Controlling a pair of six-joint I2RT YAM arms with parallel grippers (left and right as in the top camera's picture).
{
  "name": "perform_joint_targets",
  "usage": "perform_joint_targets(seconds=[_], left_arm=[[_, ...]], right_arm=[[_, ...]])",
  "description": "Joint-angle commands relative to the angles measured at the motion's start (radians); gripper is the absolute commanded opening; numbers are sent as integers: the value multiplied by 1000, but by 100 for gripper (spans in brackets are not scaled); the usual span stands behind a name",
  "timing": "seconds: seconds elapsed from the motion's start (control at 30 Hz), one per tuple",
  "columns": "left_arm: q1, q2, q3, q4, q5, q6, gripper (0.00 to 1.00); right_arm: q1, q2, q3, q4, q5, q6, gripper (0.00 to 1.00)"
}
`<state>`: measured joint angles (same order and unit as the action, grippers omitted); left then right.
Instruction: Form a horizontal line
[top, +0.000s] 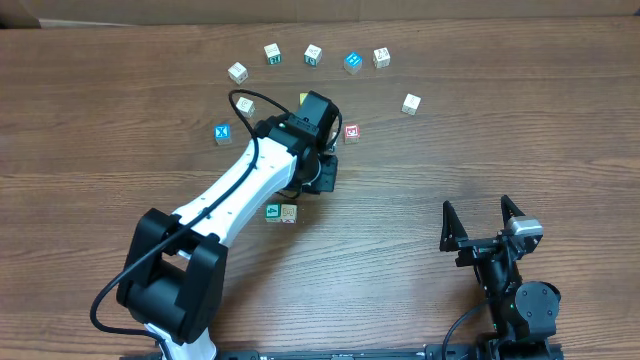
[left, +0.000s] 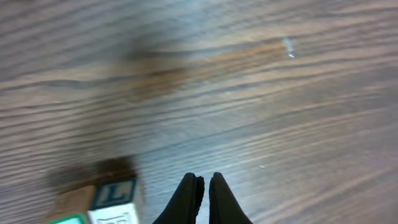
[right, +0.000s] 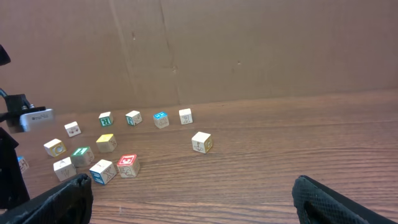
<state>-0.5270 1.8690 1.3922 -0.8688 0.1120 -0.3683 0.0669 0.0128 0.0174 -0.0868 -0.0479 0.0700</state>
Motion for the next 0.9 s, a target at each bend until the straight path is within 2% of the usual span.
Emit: perform_joint_targets(seconds=[0.0, 0.63, 0.87], left_arm=[[-6, 22, 19, 5, 65, -29, 4], [-84, 22, 18, -14, 2, -32, 4], [-108, 22, 18, -55, -87, -89, 4]], right_arm=[[6, -10, -10, 6, 1, -8, 100], [6, -10, -10, 6, 1, -8, 100], [6, -10, -10, 6, 1, -8, 100]])
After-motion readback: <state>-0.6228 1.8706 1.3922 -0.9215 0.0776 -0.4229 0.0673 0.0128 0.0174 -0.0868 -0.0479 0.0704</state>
